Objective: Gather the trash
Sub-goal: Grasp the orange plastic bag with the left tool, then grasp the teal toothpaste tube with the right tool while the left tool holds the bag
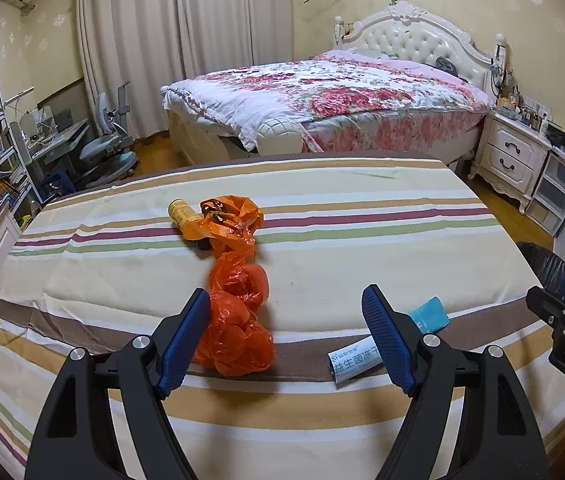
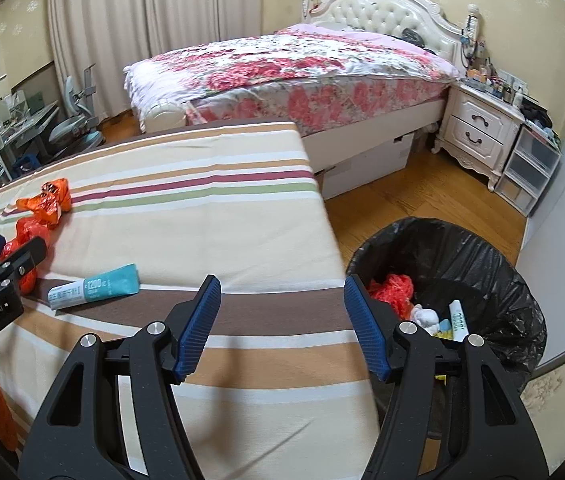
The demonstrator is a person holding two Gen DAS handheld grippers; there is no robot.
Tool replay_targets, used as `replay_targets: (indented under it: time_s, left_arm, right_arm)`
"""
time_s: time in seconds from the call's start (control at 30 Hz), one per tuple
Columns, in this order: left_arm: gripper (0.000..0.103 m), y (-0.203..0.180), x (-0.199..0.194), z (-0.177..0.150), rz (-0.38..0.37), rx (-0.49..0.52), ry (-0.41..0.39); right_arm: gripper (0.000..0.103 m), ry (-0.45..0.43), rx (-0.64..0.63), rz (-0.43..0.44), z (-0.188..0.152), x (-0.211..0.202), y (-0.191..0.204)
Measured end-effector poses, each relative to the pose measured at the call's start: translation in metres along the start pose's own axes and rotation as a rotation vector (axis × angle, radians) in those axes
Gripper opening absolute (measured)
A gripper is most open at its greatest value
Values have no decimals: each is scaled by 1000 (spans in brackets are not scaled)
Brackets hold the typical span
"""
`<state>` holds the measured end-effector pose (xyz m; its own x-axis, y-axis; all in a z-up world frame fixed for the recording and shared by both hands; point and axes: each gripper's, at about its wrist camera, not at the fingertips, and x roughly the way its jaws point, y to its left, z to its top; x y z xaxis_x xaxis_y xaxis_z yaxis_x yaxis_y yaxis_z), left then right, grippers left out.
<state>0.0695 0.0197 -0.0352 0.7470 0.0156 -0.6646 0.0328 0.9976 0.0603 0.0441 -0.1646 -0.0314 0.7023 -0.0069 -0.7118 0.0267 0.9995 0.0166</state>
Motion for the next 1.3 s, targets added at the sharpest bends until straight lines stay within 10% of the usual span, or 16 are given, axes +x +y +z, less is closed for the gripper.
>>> replay_targets:
  time_s: [1.3]
  left_arm:
    - [47, 88, 1, -27, -22, -118, 83]
  right_arm:
    - [63, 81, -177, 81, -6, 17, 76]
